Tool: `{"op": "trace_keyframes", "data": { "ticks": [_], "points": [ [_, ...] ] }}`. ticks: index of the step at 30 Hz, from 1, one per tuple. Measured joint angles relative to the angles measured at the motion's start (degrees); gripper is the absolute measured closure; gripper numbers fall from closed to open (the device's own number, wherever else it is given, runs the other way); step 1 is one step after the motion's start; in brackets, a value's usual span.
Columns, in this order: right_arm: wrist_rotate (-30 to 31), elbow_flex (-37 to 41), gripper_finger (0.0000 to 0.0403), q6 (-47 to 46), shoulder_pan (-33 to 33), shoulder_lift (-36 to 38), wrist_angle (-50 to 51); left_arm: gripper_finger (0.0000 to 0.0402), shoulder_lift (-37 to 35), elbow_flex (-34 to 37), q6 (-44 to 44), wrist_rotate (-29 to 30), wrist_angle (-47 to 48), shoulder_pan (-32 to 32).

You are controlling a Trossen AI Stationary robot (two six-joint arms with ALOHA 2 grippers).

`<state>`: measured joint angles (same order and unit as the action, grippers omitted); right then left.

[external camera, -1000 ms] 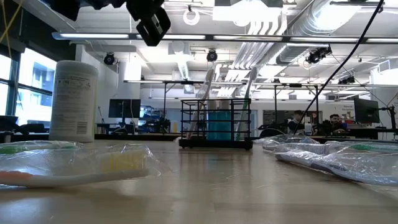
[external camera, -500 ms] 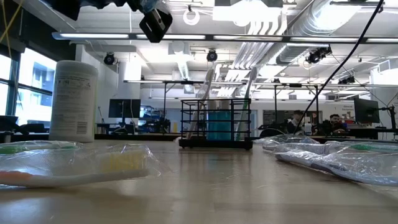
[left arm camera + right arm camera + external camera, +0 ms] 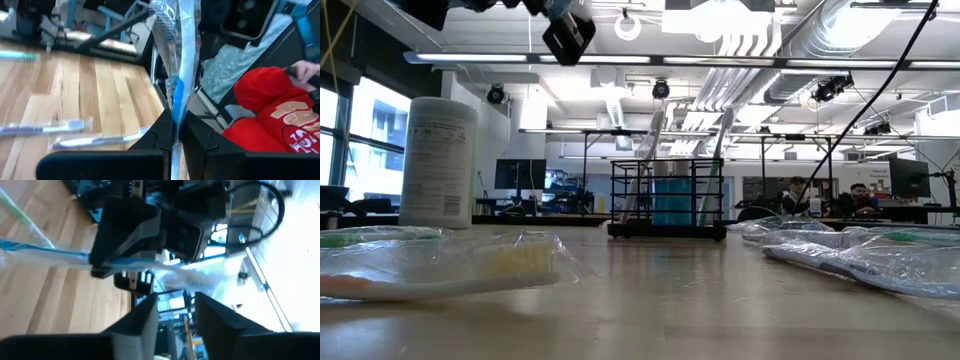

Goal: Pick & Place toothbrushing station
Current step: Put the bottom blue toothbrush into the mesh organizer

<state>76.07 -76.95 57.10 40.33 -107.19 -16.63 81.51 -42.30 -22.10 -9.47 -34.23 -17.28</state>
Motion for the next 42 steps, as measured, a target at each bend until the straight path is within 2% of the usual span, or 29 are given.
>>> {"op": "trace_keyframes", "data": {
  "ticks": [2,4,8,12,16,19,21,24,26,29,32,34,37,42],
  "points": [
    [2.7,0.0,0.0246,-3.3,0.2,0.0,0.0,0.0388,-0.1,0.0,2.2,0.1,-0.4,0.0],
    [7.8,0.0,0.0226,-7.4,0.2,0.3,0.2,0.0388,-0.3,0.0,5.8,1.2,0.7,0.0],
    [13.9,0.0,0.021,-15.1,-0.4,1.6,2.4,0.0388,-0.7,0.0,10.8,6.8,1.9,0.0],
    [13.9,0.0,0.0215,-21.6,-1.9,1.8,3.3,0.0388,-1.6,0.0,20.3,12.1,5.2,0.0],
    [13.9,0.0,0.023,-27.5,-3.0,2.5,5.0,0.0388,-2.4,0.0,22.3,17.7,8.0,0.0],
    [14.0,0.2,0.0241,-34.9,-3.0,5.0,11.8,0.0388,-2.4,0.0,23.8,19.1,9.2,0.0],
    [13.8,0.2,0.0246,-41.8,-2.8,7.8,20.0,0.0388,-2.4,0.0,24.5,19.1,9.6,-0.1],
    [13.8,0.2,0.025,-60.5,-2.1,12.7,37.2,0.0388,-2.4,0.0,24.5,19.1,11.7,-0.2],
    [11.2,0.2,0.025,-78.4,-1.4,16.4,51.7,0.0388,-2.4,0.0,24.5,19.1,11.9,-0.2],
    [-2.3,0.2,0.0249,-107.5,-1.9,21.7,72.9,0.0388,-2.4,0.0,24.5,19.1,11.7,-0.1],
    [-12.3,1.5,0.0249,-126.6,-3.9,23.7,85.9,0.0388,-2.4,0.0,24.8,19.8,10.9,0.0],
    [-16.2,4.3,0.0249,-128.1,-4.9,23.9,87.2,0.0388,-2.4,0.0,24.9,20.9,10.4,0.0],
    [-21.5,8.2,0.0249,-124.1,-6.8,23.9,82.3,0.0388,-2.4,0.0,24.9,21.2,9.4,0.0],
    [-24.2,13.2,0.0249,-111.8,-9.8,23.9,63.0,0.0388,-2.4,-0.1,25.3,21.2,8.0,0.0]
  ]
}}
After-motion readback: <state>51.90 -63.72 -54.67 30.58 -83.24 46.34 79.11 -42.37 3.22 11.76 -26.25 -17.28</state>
